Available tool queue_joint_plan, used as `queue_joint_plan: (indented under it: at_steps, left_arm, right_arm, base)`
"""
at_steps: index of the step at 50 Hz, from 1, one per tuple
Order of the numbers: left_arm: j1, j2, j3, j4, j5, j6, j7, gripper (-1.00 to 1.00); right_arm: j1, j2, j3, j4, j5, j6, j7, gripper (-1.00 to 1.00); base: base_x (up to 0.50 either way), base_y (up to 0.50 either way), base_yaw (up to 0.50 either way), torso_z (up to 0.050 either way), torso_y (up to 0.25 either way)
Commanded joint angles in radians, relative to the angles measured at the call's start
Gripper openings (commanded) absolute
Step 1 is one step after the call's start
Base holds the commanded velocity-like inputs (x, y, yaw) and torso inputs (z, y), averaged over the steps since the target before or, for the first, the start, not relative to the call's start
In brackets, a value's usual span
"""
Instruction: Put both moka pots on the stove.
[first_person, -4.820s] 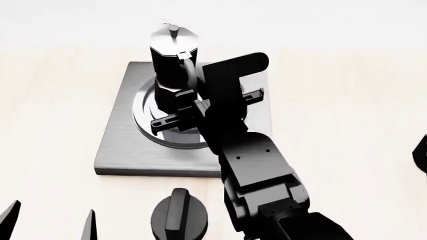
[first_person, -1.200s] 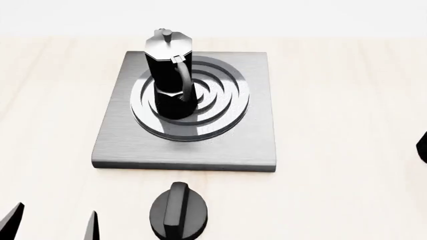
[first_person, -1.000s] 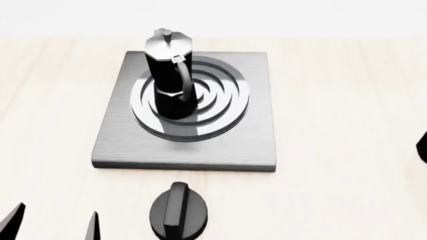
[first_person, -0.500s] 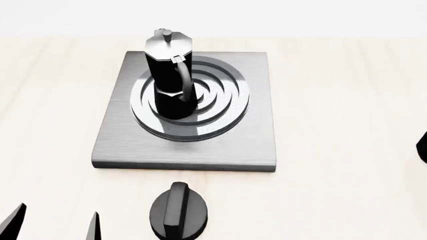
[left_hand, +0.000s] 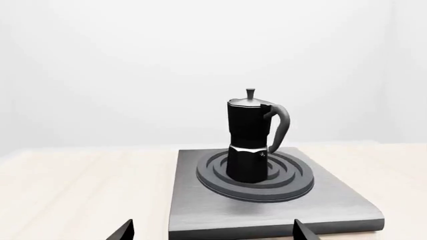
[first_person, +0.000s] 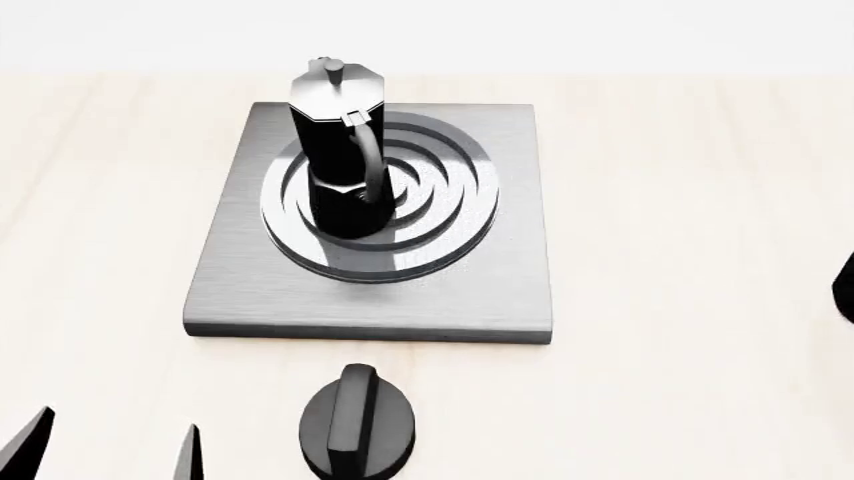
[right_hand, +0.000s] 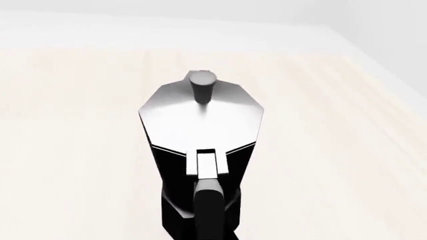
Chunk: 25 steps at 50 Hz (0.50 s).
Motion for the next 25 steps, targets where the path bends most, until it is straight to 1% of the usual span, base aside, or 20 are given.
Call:
queue_joint_plan:
  at_steps: [1, 6, 7, 10, 17, 22, 25]
  left_arm:
    - [-0.001, 0.000, 0.005, 0.000, 0.002, 0.001, -0.001, 1.00]
    - [-0.002, 0.000, 0.002, -0.009, -0.002, 0.007, -0.001, 1.00]
    - [-0.002, 0.000, 0.003, -0.009, -0.001, 0.006, -0.002, 1.00]
    - [-0.002, -0.001, 0.004, -0.008, 0.000, 0.006, -0.001, 1.00]
    - [-0.002, -0.003, 0.001, -0.012, -0.003, 0.013, -0.002, 1.00]
    - [-0.003, -0.003, 0.001, -0.015, -0.005, 0.013, -0.003, 1.00]
    - [-0.004, -0.003, 0.002, -0.016, -0.006, 0.013, -0.003, 1.00]
  right_arm:
    - [0.019, 0.010, -0.005, -0.035, -0.022, -0.009, 0.023, -1.00]
    - [0.034, 0.004, -0.007, -0.051, -0.036, -0.026, 0.040, -1.00]
    - [0.038, 0.002, -0.005, -0.062, -0.042, -0.052, 0.050, -1.00]
    - [0.056, 0.034, 0.017, -0.158, -0.042, -0.105, 0.088, -1.00]
    - [0.088, 0.018, 0.038, -0.190, -0.058, -0.181, 0.145, -1.00]
    - [0.100, 0.016, 0.054, -0.222, -0.061, -0.222, 0.162, -1.00]
    - [0.101, -0.002, 0.055, -0.205, -0.068, -0.238, 0.156, -1.00]
  base:
    - [0.00, 0.00, 0.00, 0.000, 0.000]
    - [0.00, 0.00, 0.00, 0.000, 0.000]
    - [0.00, 0.00, 0.00, 0.000, 0.000]
    - [0.00, 0.00, 0.00, 0.000, 0.000]
    - [0.00, 0.00, 0.00, 0.000, 0.000]
    - [0.00, 0.00, 0.00, 0.000, 0.000]
    - [0.00, 0.00, 0.00, 0.000, 0.000]
